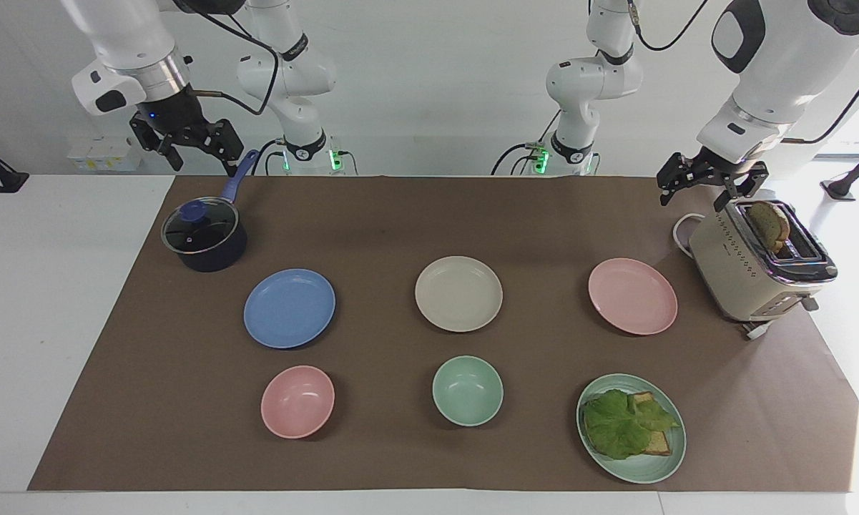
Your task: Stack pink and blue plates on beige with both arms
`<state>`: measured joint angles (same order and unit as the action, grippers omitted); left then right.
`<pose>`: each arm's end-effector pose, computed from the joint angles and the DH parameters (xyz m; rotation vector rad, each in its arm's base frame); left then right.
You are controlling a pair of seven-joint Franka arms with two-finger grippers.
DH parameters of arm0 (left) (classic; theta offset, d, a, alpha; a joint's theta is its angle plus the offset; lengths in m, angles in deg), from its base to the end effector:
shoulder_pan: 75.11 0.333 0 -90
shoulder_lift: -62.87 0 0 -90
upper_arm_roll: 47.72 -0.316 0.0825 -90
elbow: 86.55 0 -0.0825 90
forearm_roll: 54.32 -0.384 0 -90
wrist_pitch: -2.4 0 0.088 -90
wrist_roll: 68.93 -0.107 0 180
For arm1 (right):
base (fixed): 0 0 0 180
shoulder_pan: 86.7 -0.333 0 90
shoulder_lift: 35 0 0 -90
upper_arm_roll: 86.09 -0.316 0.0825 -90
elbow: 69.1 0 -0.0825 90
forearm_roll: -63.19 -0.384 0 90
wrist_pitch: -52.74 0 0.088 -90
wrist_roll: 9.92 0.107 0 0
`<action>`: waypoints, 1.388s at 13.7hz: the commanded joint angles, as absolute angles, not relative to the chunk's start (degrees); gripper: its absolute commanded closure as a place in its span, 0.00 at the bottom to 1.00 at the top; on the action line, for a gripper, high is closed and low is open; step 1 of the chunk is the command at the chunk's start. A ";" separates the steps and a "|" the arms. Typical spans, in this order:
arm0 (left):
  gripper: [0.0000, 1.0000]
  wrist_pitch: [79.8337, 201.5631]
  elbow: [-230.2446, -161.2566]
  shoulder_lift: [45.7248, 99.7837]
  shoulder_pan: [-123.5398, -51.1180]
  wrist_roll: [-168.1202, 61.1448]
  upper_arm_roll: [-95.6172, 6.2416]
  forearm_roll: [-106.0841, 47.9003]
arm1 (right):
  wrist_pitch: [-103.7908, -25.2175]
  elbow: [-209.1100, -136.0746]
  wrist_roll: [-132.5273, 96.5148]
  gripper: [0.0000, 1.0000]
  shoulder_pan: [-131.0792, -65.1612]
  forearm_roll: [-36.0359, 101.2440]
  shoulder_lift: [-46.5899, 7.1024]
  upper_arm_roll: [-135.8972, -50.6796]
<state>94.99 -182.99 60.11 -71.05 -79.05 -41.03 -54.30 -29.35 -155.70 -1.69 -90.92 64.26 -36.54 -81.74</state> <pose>0.5411 -0.0263 0.6015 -3.1181 0.3480 0.0308 0.5318 -0.0041 0.6549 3.1119 -0.2306 -0.0790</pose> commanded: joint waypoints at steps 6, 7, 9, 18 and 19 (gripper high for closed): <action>0.00 107.41 -195.96 59.26 -70.45 -78.33 -41.47 -55.02 | -30.05 -156.38 -2.71 0.00 -90.56 63.02 -37.11 -81.61; 0.00 109.78 -197.72 60.14 -70.19 -78.33 -41.48 -55.02 | -30.05 -156.38 -2.80 0.00 -90.56 63.02 -37.11 -81.61; 0.00 114.35 -199.92 62.42 -69.06 -78.25 -41.56 -55.02 | -30.05 -156.38 -2.71 0.00 -90.56 63.02 -37.11 -81.61; 0.00 124.65 -203.00 72.62 -65.97 -70.88 -41.56 -55.02 | -29.96 -156.73 -2.80 0.00 -90.56 63.11 -37.46 -81.43; 0.00 124.83 -203.70 72.36 -65.62 -69.73 -41.56 -55.02 | -29.96 -156.73 -2.71 0.00 -90.56 63.11 -37.46 -81.43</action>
<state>122.83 -201.75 73.01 -66.68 -72.46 -41.99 -54.30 -29.36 -155.70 -1.69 -90.91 64.25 -36.54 -81.72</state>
